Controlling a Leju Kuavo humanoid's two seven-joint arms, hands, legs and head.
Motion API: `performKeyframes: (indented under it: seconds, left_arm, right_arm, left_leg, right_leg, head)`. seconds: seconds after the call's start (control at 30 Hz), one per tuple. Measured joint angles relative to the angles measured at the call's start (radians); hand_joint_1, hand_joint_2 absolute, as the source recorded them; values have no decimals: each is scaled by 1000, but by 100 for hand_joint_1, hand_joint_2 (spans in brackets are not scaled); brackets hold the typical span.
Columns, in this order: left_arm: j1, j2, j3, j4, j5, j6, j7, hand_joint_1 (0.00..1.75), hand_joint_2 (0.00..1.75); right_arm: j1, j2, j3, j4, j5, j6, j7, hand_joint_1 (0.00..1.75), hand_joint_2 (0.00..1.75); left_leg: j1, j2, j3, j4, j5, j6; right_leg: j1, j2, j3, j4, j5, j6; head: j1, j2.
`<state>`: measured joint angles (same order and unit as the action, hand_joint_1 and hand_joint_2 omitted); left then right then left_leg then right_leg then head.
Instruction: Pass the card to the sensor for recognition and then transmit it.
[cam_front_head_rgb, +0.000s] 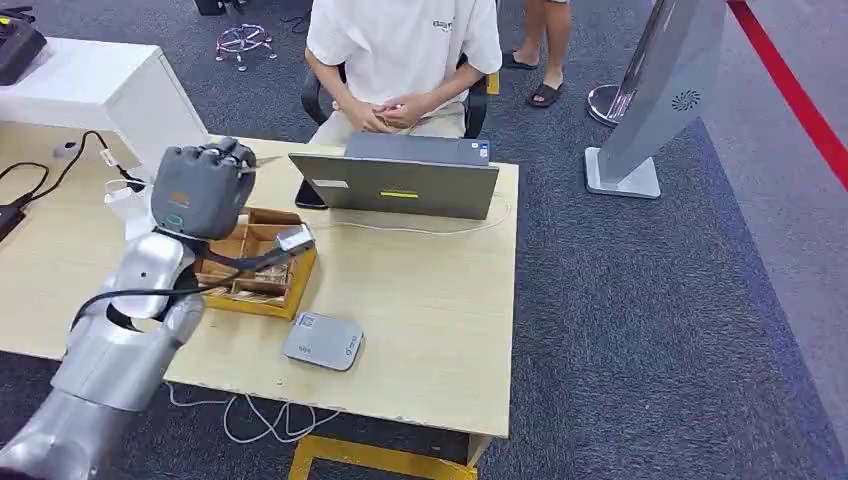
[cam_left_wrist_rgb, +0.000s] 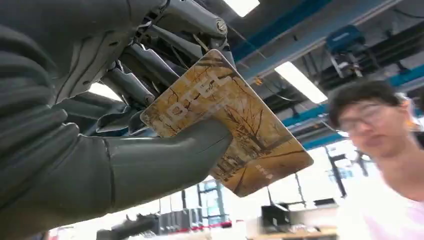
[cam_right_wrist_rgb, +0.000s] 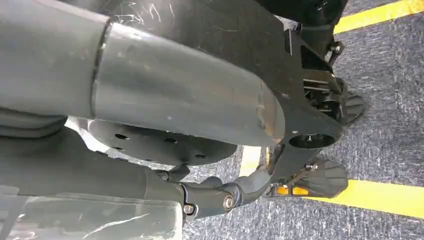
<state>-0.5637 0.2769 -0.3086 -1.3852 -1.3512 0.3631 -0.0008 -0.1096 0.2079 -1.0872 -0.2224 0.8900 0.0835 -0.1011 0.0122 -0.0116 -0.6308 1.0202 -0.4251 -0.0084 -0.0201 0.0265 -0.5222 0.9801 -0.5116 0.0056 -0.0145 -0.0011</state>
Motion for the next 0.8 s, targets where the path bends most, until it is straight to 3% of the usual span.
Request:
performKeyframes:
  seconds: [0.2,0.37,0.53,0.8]
  left_arm:
    - [167,-31,-63,-134,-7,-85,5,175,175]
    - [215,-55,-103,-149,-5,-176,38,175,175]
    - [228,-83,-115,-83,14,-264,72,175,175]
    - [265,-109,-128,39,21,-315,90,175,175]
  right_arm:
    - [12,-2,-19,0,-20,0,-6,0,0]
    - [14,-5,-34,0,-26,0,-4,0,0]
    - [16,-8,-40,0,-31,0,0,0,0]
    - [18,-10,-55,0,-38,0,9,0,0]
  left_leg:
    - [0,0,0,0,-1,1]
    - [0,0,0,0,-1,1]
    - [0,0,0,0,-1,1]
    - [0,0,0,0,-1,1]
  right_leg:
    - [0,0,0,0,-1,1]
    - [0,0,0,0,-1,1]
    - [0,-1,0,0,-1,1]
    - [0,-1,0,0,-1,1]
  head:
    - [-1,0]
    - [-1,0]
    - [-1,0]
    - [-1,0]
